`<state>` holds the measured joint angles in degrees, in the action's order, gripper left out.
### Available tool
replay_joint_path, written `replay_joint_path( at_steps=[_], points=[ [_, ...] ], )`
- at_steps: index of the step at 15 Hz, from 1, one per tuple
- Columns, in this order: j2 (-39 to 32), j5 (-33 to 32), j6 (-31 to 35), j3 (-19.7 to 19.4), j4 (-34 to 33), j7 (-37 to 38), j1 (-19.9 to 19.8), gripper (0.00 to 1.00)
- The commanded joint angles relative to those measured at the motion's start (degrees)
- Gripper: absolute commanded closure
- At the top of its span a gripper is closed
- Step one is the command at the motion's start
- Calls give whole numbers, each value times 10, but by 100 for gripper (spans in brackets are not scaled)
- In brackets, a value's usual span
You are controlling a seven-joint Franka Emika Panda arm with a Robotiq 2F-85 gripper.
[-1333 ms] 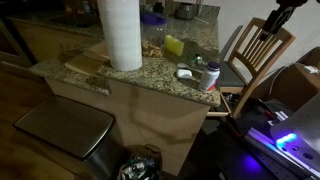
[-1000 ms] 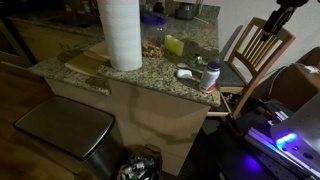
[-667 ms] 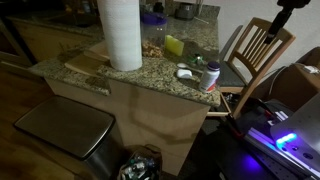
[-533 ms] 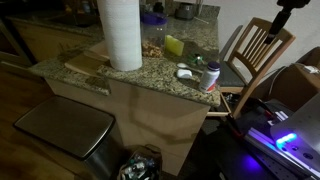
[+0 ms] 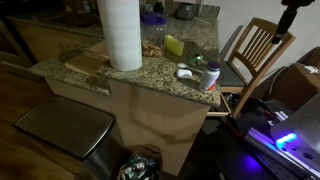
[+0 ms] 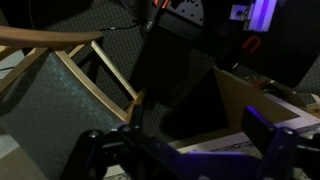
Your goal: Move the keys backwards
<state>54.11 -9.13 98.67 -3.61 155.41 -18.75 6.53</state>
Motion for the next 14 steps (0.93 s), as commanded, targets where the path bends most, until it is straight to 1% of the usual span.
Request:
replay_joint_path(
  at_steps=[1, 4, 7, 10, 12, 13, 14],
  points=[
    [-51, 22, -126, -31, -146, -76, 29, 0],
    [-81, 62, -169, -43, -258, -130, 61, 0],
    [-134, 131, -210, -56, -369, -164, 97, 0],
    [-193, 201, -271, -50, -473, -186, 120, 0],
    [-232, 242, -327, -39, -541, -195, 129, 0],
    [-249, 250, -366, -31, -575, -200, 131, 0],
    [-198, 242, -305, -21, -496, -189, 100, 0]
  ],
)
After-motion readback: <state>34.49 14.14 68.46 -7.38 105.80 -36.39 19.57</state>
